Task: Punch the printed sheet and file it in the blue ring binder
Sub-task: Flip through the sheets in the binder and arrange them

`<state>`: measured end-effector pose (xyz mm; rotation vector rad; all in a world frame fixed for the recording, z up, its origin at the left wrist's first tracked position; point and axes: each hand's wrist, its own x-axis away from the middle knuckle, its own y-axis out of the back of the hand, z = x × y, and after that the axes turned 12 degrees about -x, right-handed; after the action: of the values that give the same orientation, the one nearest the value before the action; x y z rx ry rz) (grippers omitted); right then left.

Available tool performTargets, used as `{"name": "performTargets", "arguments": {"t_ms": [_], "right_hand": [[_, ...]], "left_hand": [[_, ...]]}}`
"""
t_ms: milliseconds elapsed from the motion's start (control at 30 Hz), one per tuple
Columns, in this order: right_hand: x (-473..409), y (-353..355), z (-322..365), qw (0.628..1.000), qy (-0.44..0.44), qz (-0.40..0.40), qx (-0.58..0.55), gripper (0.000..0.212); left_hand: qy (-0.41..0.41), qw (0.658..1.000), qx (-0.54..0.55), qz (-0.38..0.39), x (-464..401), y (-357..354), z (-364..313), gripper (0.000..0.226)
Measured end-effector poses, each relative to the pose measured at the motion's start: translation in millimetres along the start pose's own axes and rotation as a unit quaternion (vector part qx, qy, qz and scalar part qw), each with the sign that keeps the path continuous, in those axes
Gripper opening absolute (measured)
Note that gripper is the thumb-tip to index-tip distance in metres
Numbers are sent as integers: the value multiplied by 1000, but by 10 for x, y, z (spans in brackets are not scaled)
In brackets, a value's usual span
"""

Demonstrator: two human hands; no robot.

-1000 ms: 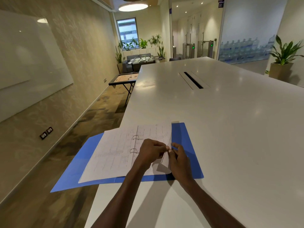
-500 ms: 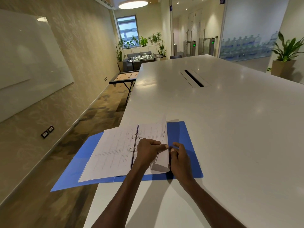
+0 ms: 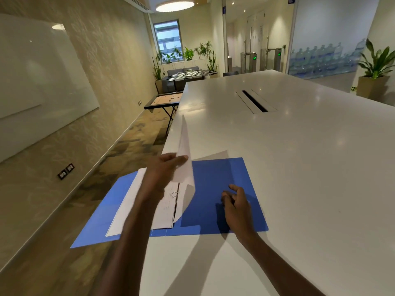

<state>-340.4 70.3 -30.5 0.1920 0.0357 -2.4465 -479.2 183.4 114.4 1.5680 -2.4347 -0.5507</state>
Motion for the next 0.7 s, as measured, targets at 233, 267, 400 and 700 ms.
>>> {"name": "performTargets", "arguments": {"t_ms": [233,267,400,700], "right_hand": [[9,-16,17,1000,-1,-8,-16,26],[13,-20,25,1000,0,-7,-19,26],[27,-22,40,1000,9,-7,-10,26],[12,-32,5,1000,3,-2,-2,29]], "left_hand": [[57,995,-8,-81,-165,792,357,1],[73,993,-16,-87,-181,899,457,3],[136,984,-40,-109,-277,1249,964,11],[274,939,-153,-139,-175,1223,1595,16]]}}
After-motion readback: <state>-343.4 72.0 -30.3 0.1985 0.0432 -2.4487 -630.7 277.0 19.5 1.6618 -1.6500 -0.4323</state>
